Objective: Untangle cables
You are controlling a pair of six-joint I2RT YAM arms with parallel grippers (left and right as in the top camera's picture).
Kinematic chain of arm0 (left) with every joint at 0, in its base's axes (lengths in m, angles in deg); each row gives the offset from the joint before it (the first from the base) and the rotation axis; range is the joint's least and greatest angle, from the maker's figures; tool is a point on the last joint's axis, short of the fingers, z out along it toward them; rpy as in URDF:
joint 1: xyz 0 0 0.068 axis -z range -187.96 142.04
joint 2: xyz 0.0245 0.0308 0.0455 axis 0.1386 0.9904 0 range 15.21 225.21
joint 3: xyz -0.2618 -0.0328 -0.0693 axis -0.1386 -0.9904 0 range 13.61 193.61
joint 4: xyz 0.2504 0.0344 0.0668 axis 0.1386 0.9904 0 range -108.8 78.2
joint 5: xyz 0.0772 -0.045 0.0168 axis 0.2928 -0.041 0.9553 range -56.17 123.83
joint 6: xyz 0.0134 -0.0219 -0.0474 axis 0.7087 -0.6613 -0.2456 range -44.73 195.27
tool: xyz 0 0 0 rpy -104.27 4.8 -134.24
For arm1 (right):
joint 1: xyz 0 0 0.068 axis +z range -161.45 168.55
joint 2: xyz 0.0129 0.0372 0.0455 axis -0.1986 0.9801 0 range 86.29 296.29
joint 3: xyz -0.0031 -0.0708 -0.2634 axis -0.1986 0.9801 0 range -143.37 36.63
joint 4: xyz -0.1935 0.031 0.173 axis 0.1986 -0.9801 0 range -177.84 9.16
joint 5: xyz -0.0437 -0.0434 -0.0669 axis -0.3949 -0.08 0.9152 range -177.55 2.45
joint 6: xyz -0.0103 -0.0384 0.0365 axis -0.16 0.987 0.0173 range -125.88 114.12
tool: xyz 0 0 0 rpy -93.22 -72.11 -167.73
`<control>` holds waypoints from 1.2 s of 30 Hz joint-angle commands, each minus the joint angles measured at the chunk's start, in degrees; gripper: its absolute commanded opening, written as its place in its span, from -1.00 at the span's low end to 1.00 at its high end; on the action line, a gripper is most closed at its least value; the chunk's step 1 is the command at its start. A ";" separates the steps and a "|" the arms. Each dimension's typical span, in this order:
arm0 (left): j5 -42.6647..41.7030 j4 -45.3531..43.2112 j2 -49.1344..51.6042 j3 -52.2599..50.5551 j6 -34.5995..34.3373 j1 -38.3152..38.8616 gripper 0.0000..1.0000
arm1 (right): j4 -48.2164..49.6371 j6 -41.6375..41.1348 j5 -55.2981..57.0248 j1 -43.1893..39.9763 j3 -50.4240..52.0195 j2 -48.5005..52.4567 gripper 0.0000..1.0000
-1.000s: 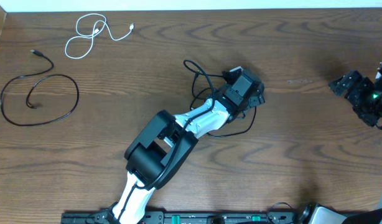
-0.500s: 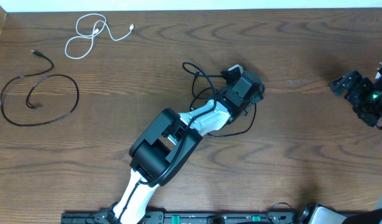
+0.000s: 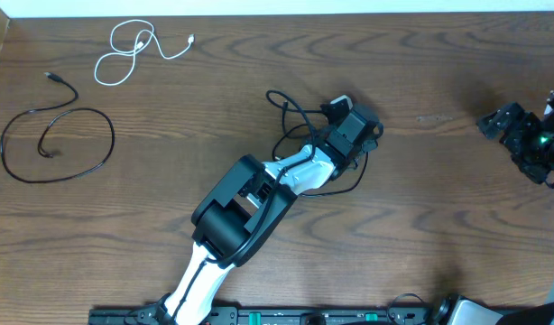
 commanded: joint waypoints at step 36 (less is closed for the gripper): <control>15.91 61.77 -21.57 -0.76 11.91 -39.08 -0.85 | -0.04 -0.61 -0.48 0.20 -0.92 0.02 0.99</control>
